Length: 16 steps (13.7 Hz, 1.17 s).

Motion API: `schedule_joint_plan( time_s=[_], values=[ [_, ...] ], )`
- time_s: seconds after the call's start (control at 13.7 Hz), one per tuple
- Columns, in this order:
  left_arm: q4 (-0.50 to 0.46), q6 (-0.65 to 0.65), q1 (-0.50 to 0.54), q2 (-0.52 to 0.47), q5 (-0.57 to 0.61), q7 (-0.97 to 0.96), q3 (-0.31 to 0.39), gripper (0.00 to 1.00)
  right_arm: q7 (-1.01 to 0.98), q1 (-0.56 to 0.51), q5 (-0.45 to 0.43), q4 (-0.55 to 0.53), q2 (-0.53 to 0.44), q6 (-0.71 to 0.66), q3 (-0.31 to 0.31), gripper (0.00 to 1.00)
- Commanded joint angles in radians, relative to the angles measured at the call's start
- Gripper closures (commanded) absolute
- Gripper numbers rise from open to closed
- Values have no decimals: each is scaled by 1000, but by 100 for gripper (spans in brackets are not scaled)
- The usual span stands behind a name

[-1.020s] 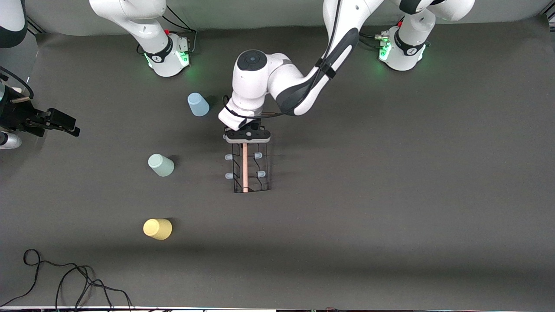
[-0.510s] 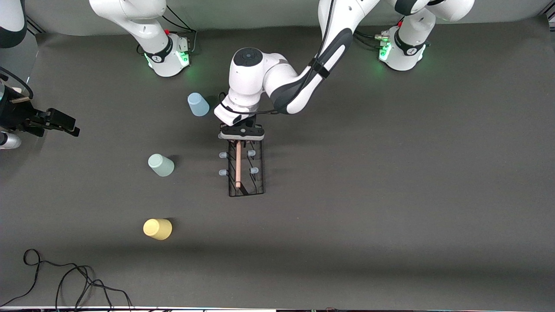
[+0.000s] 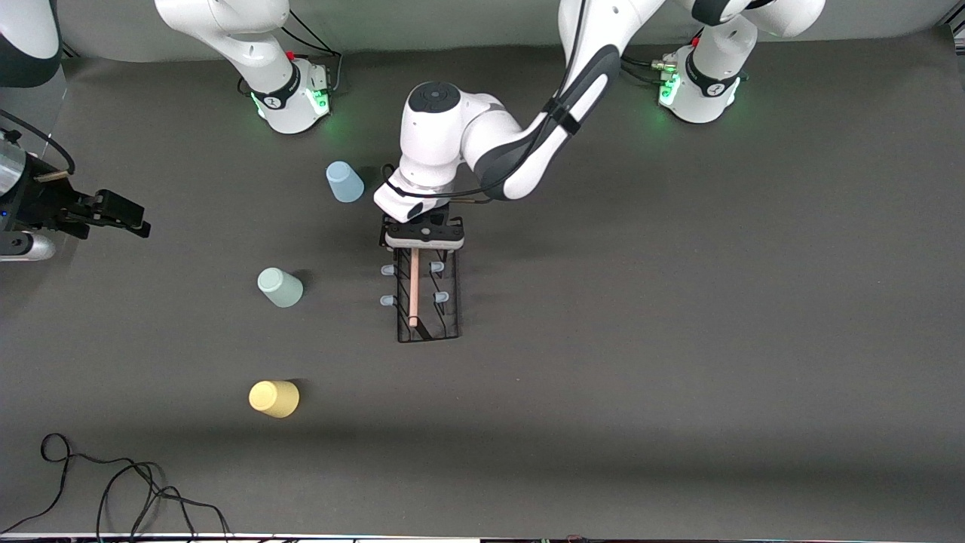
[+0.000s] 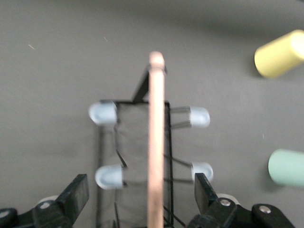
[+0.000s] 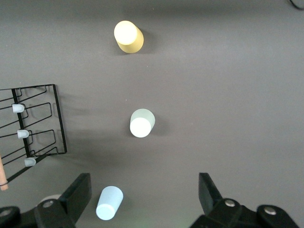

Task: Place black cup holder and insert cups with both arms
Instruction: 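Lower the rack, open the left gripper and lift away, then grasp the pale green cup with the right gripper while the left withdraws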

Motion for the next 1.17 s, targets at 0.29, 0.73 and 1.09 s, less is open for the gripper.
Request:
schedule_joint_plan(
  time_s=[0.29, 0.73, 1.09],
  values=[
    [-29, -340, 208, -239, -72, 232, -9, 1, 129, 37, 32, -424, -241, 230, -4, 0],
    [-105, -633, 490, -406, -171, 729, -5, 0, -60, 69, 32, -724, -224, 589, -6, 0],
    [-309, -624, 722, -547, -203, 1050, -3, 0, -60, 88, 32, -783, -6, 922, -6, 0]
  ],
)
